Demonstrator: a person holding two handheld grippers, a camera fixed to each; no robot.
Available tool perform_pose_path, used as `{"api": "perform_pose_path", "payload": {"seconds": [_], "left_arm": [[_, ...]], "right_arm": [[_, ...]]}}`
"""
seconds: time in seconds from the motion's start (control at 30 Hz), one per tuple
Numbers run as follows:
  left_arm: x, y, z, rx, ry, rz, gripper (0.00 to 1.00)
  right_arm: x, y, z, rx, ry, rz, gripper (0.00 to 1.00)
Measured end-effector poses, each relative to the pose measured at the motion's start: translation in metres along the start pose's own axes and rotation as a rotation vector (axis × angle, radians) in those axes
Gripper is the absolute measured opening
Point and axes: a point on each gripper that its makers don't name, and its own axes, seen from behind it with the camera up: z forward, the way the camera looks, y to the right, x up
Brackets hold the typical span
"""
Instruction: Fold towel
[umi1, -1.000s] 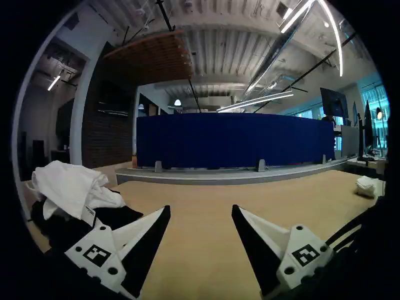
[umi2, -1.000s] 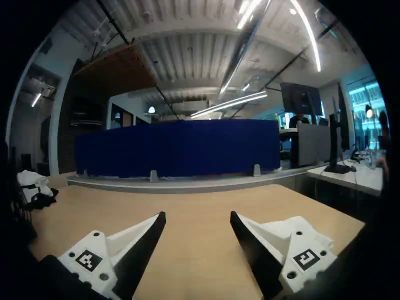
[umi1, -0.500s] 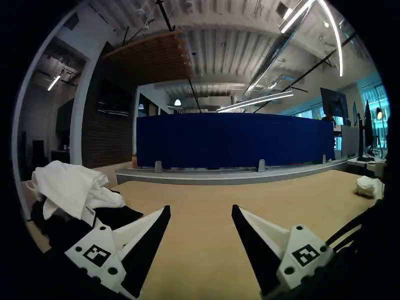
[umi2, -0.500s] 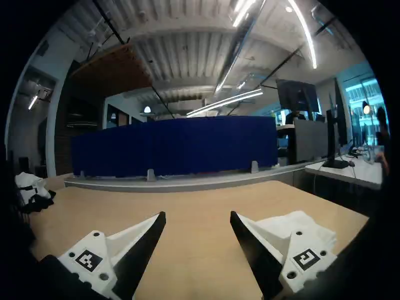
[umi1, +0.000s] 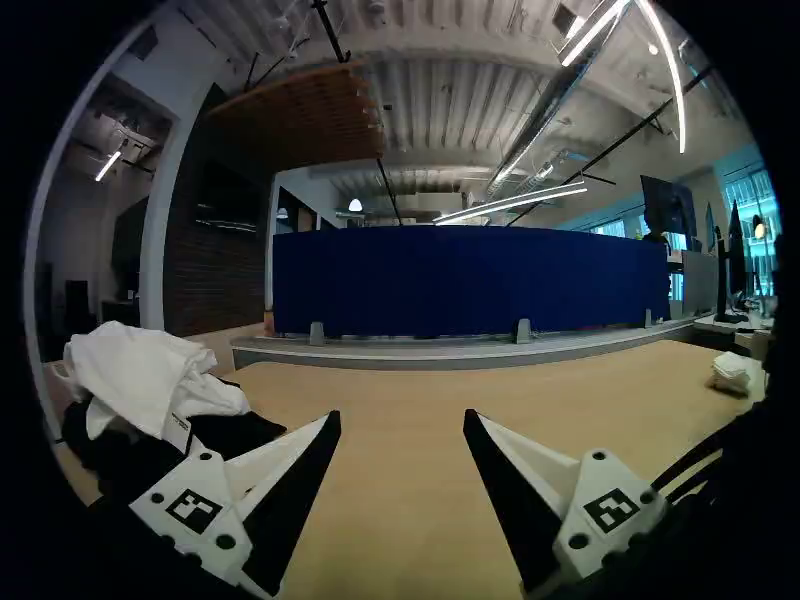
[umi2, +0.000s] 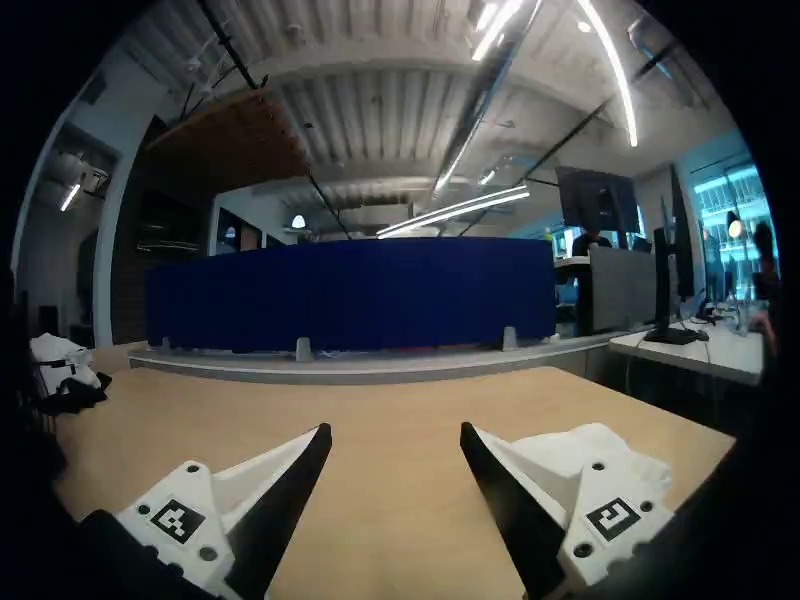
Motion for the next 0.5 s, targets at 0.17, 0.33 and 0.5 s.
{"api": "perform_pose_path", "payload": {"seconds": [0.17, 0.33, 0.5], "left_arm": [[0.0006, 0.0004, -0.0002, 0.0, 0.0, 0.0, 0.91], [0.001, 0.0, 0.0, 0.0, 0.0, 0.0, 0.91], [0.0007, 0.0002, 0.0002, 0.0, 0.0, 0.0, 0.91]], "right_arm": [[-0.001, -0.0038, -0.0007, 0.008, 0.002, -0.022, 1.0], [-0.0018, -0.0064, 0.0003, 0.01, 0.004, -0.037, 1.0], [-0.001, -0.0047, 0.0016, 0.005, 0.004, -0.036, 1.0]]}}
